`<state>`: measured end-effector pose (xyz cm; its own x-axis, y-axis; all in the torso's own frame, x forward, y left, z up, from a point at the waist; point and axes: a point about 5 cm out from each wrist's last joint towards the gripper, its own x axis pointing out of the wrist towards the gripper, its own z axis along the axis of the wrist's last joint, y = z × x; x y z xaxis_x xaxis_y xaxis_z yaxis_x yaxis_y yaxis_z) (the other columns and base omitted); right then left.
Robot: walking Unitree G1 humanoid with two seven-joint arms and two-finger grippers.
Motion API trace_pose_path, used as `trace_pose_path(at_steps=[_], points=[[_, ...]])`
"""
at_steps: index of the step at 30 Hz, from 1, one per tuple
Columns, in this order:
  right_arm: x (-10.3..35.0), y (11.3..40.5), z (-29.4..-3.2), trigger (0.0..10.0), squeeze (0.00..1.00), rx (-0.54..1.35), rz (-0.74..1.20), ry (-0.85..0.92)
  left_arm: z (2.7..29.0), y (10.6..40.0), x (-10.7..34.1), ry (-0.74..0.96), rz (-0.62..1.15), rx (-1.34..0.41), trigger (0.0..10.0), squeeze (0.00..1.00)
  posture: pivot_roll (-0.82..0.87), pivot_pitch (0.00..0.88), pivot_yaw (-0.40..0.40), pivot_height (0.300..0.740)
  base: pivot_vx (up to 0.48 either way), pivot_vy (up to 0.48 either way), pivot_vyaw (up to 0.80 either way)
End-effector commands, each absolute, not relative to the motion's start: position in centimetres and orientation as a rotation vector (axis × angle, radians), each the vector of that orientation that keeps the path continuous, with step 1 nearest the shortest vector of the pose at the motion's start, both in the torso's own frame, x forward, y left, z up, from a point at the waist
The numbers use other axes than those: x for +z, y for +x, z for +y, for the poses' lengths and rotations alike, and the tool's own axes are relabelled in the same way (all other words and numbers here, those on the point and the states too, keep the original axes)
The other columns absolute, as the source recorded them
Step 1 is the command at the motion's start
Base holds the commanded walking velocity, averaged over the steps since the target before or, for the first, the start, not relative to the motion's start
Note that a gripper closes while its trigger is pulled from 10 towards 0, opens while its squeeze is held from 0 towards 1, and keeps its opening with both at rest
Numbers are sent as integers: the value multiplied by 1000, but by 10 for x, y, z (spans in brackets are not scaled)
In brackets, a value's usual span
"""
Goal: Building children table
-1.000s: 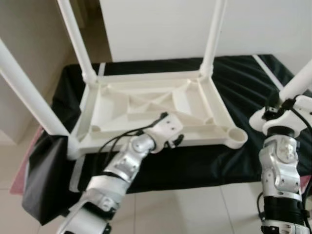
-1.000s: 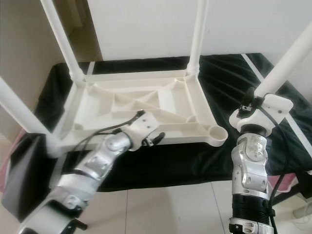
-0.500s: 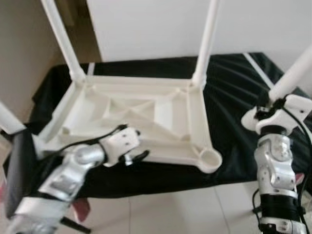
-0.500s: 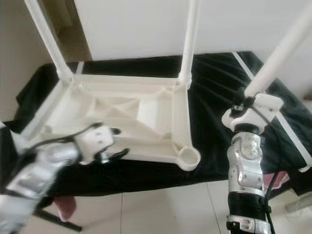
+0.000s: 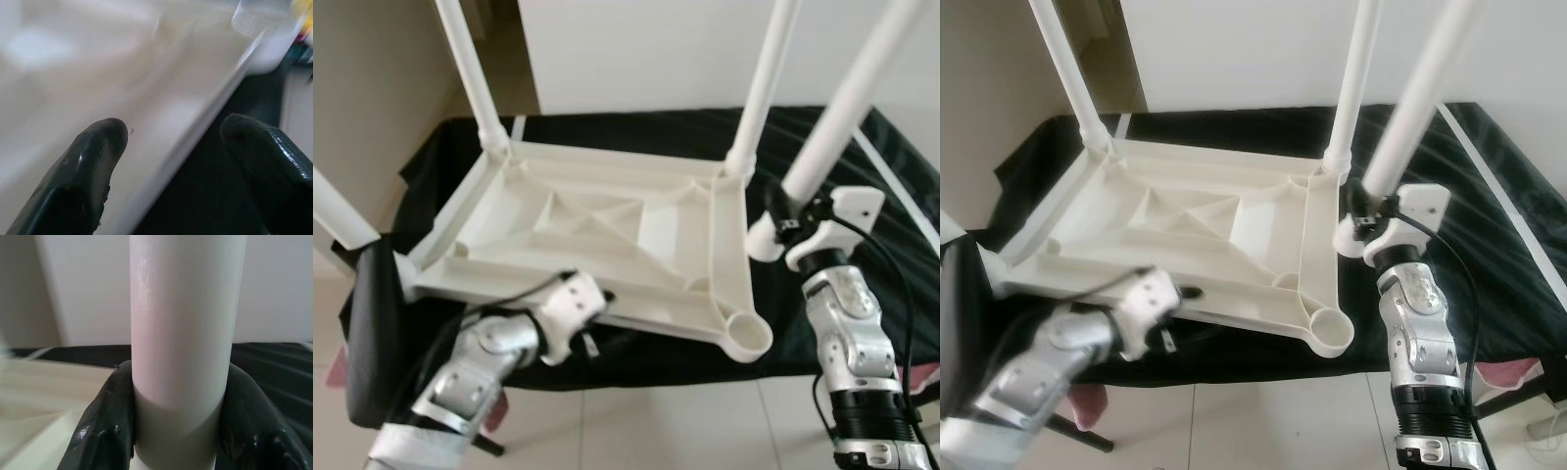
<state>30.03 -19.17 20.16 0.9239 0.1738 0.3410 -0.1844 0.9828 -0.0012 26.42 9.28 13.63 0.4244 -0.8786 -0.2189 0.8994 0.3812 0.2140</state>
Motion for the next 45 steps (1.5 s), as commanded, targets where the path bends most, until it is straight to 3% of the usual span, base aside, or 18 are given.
trace_pose_path(at_steps=[1, 8, 10, 26, 37, 39, 45], points=[[201, 296, -184, 10000, 0, 265, -327, 35, 91, 264, 147, 299, 3, -1125, 10000, 0, -5, 64, 2, 740, 0, 0, 0], [196, 279, -178, 10000, 0, 395, -275, 65, 85, 255, 160, 218, -38, -1147, 10000, 0, 4, 69, -6, 740, 0, 0, 0], [199, 271, -182, 10000, 0, 423, -304, -9, 84, 250, 160, 198, -28, -1171, 10000, 0, 0, 72, -2, 740, 0, 0, 0], [183, 227, -201, 10000, 0, 690, -176, -73, 80, 252, 145, 246, 85, -1200, 10000, 0, -21, 90, 21, 740, 0, 0, 0], [166, 220, -200, 10000, 0, 743, -138, -69, 78, 261, 138, 265, 160, -1191, 10000, 0, -21, 101, 34, 740, 0, 0, 0], [152, 216, -200, 10000, 0, 725, -157, -92, 81, 270, 129, 246, 273, -1157, 10000, 0, -23, 107, 35, 740, 0, 0, 0], [134, 207, -200, 10000, 0, 765, -109, -93, 83, 273, 133, 242, 260, -1148, 10000, 0, -20, 111, 38, 740, 0, 0, 0]])
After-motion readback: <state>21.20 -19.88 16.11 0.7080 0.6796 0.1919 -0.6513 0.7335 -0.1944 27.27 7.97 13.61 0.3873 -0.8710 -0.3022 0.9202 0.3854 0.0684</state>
